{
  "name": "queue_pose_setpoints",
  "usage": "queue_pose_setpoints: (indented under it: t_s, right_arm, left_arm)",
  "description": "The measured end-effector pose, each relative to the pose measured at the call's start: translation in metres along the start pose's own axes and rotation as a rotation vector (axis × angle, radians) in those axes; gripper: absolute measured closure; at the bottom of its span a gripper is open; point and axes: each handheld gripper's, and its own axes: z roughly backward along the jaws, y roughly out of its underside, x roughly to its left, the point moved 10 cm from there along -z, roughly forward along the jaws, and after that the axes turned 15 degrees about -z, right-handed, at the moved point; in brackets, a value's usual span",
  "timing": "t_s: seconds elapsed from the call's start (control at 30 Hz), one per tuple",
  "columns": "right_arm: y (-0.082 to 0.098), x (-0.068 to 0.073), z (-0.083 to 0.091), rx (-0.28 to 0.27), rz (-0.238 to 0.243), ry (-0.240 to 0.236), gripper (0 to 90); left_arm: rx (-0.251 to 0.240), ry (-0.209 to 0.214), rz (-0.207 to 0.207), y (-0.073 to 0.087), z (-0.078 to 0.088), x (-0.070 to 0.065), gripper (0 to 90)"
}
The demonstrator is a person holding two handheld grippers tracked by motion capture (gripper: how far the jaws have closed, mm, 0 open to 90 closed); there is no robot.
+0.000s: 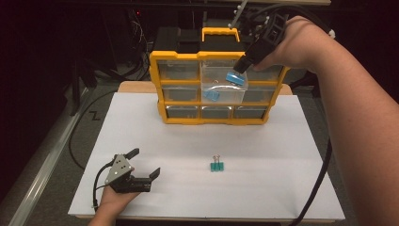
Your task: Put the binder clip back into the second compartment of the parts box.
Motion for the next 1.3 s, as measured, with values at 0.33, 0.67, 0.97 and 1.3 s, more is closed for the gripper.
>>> queue_pose_setpoints:
  t_s: [0.33,0.67,0.97,1.3]
  right_arm:
    - [-0.021,-0.023,-0.013,0.010,-0.044,0.026,90.0]
    - [-0.022,-0.034,-0.034,0.047,-0.072,0.025,90.0]
    - [-0.027,-0.036,-0.035,0.036,-0.090,0.019,82.4]
    - [-0.009,-0.023,-0.021,0.026,-0.127,0.025,49.1]
  left_arm:
    - [0.001,0.002,-0.006,0.000,0.000,0.000,0.3]
    - [-0.001,0.002,-0.004,0.000,0.001,0.001,0.3]
    - [-0.001,0.002,-0.003,0.000,0.001,0.001,0.3]
    - [0.004,0.007,0.001,0.001,0.000,0.001,0.3]
